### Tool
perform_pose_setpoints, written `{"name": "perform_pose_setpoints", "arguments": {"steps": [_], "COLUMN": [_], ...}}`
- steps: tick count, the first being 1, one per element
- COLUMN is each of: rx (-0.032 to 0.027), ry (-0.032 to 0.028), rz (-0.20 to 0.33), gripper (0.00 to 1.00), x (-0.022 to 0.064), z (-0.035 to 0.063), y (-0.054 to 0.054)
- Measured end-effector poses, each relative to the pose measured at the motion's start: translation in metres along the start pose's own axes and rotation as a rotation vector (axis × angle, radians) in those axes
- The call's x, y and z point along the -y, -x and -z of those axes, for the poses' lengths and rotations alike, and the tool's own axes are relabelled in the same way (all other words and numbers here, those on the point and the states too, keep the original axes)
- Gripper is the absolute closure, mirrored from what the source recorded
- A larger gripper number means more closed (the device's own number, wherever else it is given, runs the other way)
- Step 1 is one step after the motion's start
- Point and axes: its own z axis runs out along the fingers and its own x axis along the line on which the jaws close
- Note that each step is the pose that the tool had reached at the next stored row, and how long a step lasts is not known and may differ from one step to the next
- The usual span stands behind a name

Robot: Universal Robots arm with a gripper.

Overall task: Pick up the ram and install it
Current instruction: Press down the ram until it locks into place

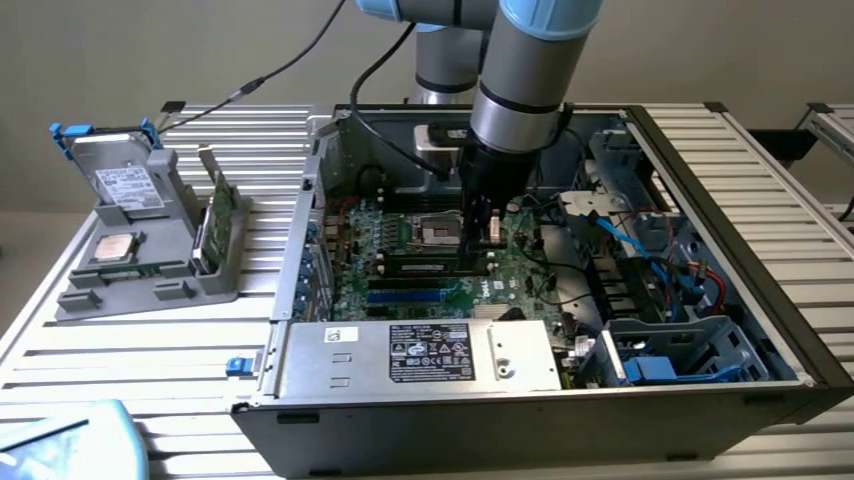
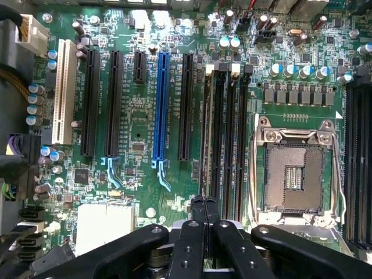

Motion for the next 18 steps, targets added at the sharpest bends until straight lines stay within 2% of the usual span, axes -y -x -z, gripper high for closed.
{"name": "perform_pose_setpoints", "arguments": {"steps": [2, 7, 18], "rx": [-0.0002, -0.0011, -0.0034], "ry": [0.0002, 0.0004, 0.0004], "rz": [0.000, 0.000, 0.000], "gripper": [0.89, 0.89, 0.89], "x": [-0.0005, -0.0062, -0.0283], "z": [0.0027, 0.0022, -0.0004], "y": [0.000, 0.001, 0.004]}}
